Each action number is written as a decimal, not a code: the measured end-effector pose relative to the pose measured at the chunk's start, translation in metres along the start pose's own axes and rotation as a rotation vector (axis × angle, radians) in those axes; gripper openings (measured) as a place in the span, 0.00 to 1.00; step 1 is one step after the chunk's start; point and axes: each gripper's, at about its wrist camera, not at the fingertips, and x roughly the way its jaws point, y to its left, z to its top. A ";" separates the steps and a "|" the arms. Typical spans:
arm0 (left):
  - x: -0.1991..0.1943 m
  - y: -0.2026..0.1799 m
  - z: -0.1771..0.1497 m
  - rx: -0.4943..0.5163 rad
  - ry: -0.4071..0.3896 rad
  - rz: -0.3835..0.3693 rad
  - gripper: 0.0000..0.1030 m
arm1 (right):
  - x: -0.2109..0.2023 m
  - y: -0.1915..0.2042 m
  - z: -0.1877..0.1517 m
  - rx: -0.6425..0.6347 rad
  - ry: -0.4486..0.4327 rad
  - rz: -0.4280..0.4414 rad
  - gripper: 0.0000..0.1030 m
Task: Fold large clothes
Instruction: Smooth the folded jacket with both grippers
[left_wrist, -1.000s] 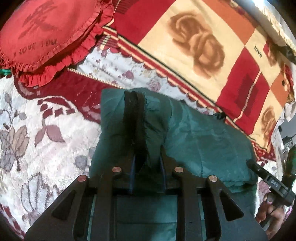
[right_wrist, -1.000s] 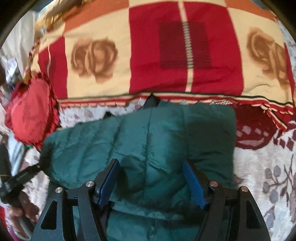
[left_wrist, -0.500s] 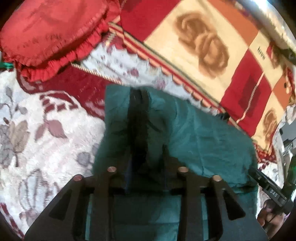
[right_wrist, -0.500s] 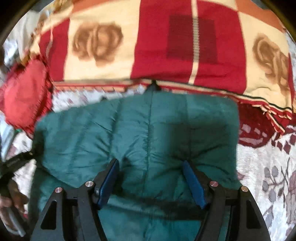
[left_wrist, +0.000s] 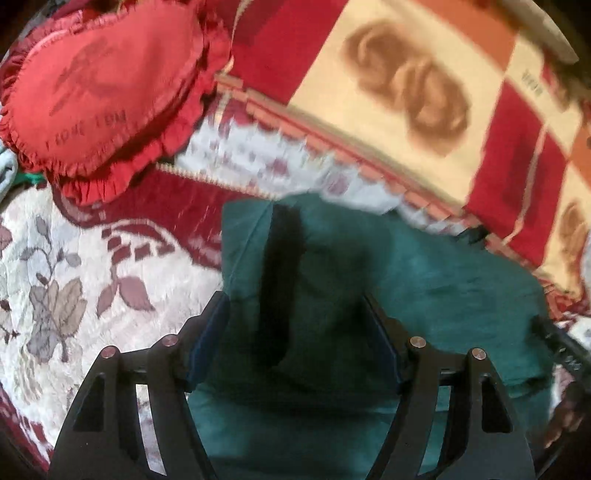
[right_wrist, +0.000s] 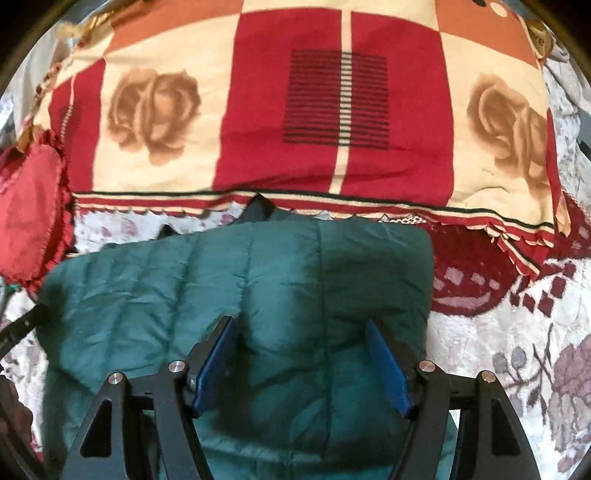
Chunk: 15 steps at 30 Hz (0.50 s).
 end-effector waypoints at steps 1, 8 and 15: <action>0.009 0.002 -0.001 0.001 0.014 0.005 0.70 | 0.004 0.000 -0.001 -0.010 0.000 -0.006 0.68; 0.028 -0.002 -0.008 0.034 0.001 0.023 0.77 | 0.036 -0.006 -0.005 0.006 0.049 0.027 0.69; 0.033 -0.002 -0.008 0.036 -0.002 0.034 0.77 | -0.016 0.003 -0.007 -0.016 -0.016 0.033 0.69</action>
